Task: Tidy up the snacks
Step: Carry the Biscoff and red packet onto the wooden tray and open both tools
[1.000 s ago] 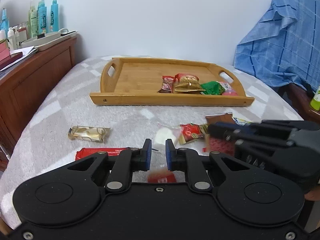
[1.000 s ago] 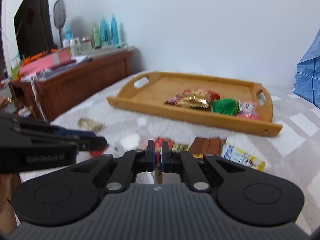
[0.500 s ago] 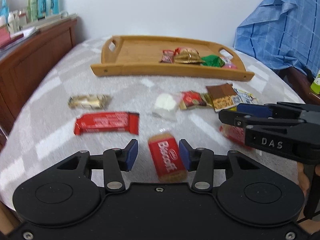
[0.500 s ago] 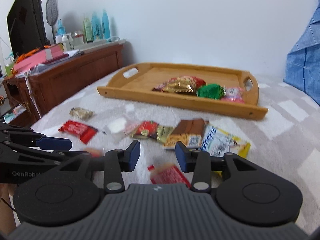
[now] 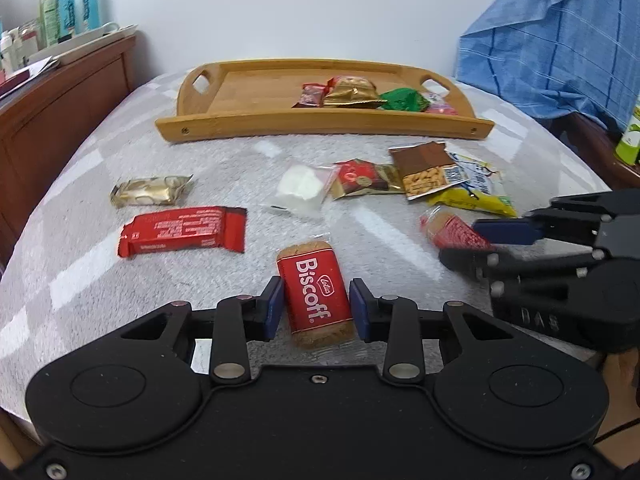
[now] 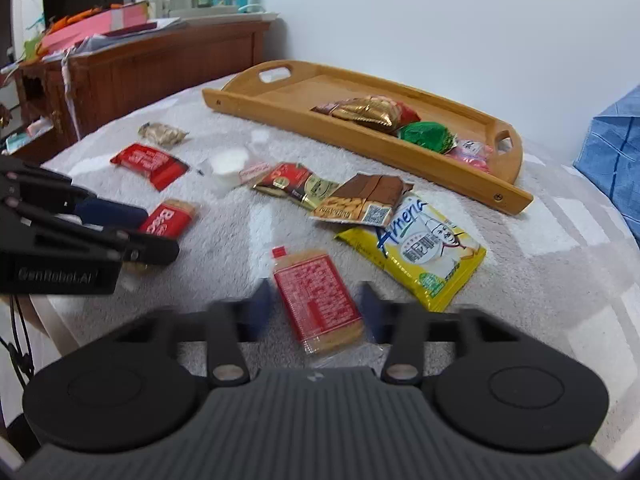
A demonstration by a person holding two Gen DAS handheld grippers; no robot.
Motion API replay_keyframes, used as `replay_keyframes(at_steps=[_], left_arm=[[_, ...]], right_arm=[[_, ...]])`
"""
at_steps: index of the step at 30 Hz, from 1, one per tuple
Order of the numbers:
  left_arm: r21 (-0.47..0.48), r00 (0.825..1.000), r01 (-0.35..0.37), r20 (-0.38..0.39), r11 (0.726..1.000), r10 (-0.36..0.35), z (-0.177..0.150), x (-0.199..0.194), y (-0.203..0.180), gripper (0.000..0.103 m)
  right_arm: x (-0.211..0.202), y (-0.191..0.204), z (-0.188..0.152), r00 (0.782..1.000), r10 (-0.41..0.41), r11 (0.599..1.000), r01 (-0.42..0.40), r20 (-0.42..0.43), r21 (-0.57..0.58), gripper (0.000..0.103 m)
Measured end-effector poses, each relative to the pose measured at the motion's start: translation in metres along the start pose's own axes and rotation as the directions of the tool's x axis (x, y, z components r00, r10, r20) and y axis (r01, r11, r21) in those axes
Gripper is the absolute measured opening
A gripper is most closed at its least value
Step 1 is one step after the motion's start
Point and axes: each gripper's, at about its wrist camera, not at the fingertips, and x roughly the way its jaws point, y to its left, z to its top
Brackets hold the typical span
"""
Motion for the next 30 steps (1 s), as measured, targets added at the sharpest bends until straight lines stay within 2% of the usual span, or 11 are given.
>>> replay_keyframes(at_steps=[7, 11, 17, 22, 27, 30], left_arm=[[0.020, 0.998, 0.005, 0.069, 1.000, -0.006, 0.017, -0.016, -0.004, 0.033], [0.027, 0.992, 0.007, 0.128, 1.000, -0.011, 0.040, -0.023, -0.002, 0.034], [-0.016, 0.979, -0.009, 0.205, 1.000, 0.012, 0.084, -0.018, 0.015, 0.033], [-0.038, 0.969, 0.002, 0.246, 0.999, 0.008, 0.126, 0.002, 0.032, 0.033], [-0.046, 0.972, 0.054, 0.230, 0.997, -0.042, 0.159, 0.037, 0.050, 0.034], [-0.055, 0.977, 0.061, 0.210, 0.997, -0.049, 0.176, 0.067, 0.059, 0.034]], right_arm=[[-0.015, -0.008, 0.010, 0.995, 0.025, 0.991, -0.037, 0.096, 0.126, 0.037], [-0.027, -0.018, 0.031, 0.984, 0.046, 0.978, -0.080, 0.173, 0.193, 0.037], [-0.020, -0.053, 0.064, 0.967, -0.021, 0.948, -0.062, 0.253, 0.313, 0.037], [0.000, -0.088, 0.093, 0.964, -0.067, 0.916, -0.043, 0.258, 0.399, 0.037], [0.036, -0.132, 0.117, 0.973, -0.089, 0.866, -0.030, 0.213, 0.499, 0.037], [0.058, -0.154, 0.124, 0.979, -0.098, 0.838, -0.016, 0.180, 0.545, 0.037]])
